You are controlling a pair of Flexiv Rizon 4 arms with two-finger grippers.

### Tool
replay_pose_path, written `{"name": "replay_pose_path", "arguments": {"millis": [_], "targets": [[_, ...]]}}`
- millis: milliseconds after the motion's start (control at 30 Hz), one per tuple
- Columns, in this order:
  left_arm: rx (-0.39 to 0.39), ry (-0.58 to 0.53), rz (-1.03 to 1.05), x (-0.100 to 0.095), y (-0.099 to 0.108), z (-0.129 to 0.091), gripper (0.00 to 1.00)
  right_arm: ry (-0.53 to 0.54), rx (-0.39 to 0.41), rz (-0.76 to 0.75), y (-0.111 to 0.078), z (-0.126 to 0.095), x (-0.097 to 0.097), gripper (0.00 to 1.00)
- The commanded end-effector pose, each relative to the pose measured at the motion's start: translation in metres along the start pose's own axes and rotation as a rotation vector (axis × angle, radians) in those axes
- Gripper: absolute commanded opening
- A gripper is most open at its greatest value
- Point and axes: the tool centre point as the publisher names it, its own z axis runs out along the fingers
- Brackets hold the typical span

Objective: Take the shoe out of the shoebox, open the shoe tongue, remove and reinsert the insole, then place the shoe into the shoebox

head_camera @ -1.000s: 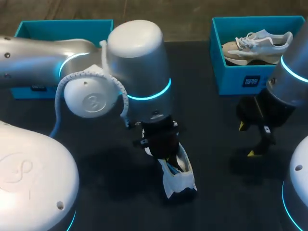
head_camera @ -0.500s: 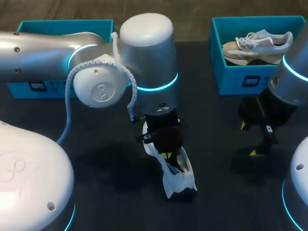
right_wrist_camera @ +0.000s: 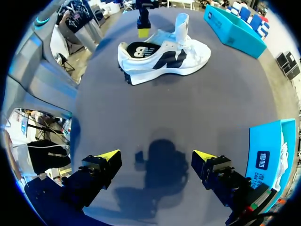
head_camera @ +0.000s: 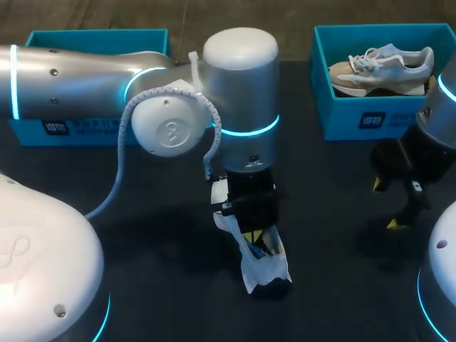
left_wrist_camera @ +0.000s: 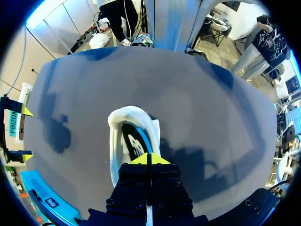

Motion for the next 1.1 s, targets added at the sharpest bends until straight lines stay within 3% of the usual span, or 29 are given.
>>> {"name": "replay_pose_path", "arguments": {"millis": [33, 700, 1100], "targets": [[0.019, 0.037, 0.008, -0.011, 0.002, 0.008, 0.00, -0.003, 0.000, 0.000, 0.000, 0.000, 0.002, 1.00], [0.042, 0.079, 0.006, -0.006, -0.005, 0.027, 0.00, -0.003, 0.000, 0.000, 0.000, 0.000, 0.002, 1.00], [0.036, 0.046, 0.003, -0.001, -0.009, 0.010, 0.00, -0.003, 0.000, 0.000, 0.000, 0.000, 0.002, 1.00]]}}
